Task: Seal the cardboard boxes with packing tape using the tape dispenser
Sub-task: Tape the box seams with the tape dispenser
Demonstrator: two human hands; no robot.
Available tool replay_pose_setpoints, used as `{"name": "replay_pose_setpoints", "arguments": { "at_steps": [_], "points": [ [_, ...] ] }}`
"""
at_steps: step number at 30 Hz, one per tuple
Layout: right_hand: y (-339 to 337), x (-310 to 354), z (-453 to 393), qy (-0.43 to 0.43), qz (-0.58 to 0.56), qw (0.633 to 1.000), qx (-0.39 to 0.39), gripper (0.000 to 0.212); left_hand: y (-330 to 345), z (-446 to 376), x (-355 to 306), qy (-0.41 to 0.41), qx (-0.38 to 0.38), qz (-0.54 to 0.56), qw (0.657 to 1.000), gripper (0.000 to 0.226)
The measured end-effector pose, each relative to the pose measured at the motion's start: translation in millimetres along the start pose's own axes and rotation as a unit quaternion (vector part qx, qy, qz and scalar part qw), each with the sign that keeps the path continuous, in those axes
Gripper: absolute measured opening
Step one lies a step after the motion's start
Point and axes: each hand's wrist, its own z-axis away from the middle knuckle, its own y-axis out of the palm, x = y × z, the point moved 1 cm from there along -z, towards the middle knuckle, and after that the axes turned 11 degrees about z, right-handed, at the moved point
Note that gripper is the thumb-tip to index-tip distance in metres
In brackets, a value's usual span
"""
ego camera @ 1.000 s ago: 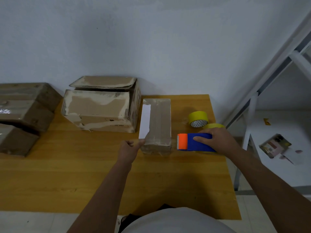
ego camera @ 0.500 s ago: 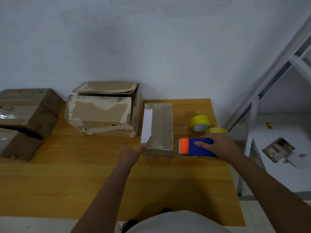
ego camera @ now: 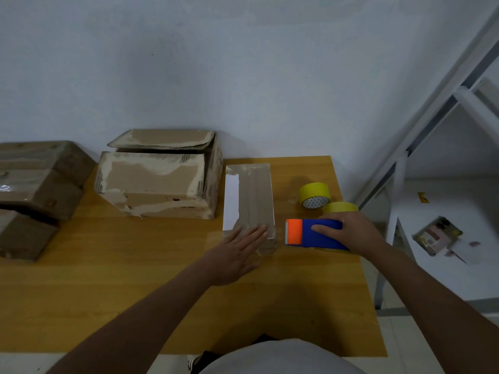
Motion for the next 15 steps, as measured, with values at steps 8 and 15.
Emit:
{"name": "replay_pose_setpoints", "arguments": {
  "at_steps": [8,15],
  "points": [
    [2.9,-0.6,2.1,-0.008,-0.012,1.0,0.011,0.045,-39.3,-54.7,-10.2,-0.023,-0.075,0.006,0.997,0.043],
    [-1.9,-4.7,4.3,-0.029,0.011,0.999,0.021,0.047,-11.3,-89.7,-1.7,-0.08,-0.06,-0.041,0.994,0.052]
  ]
}}
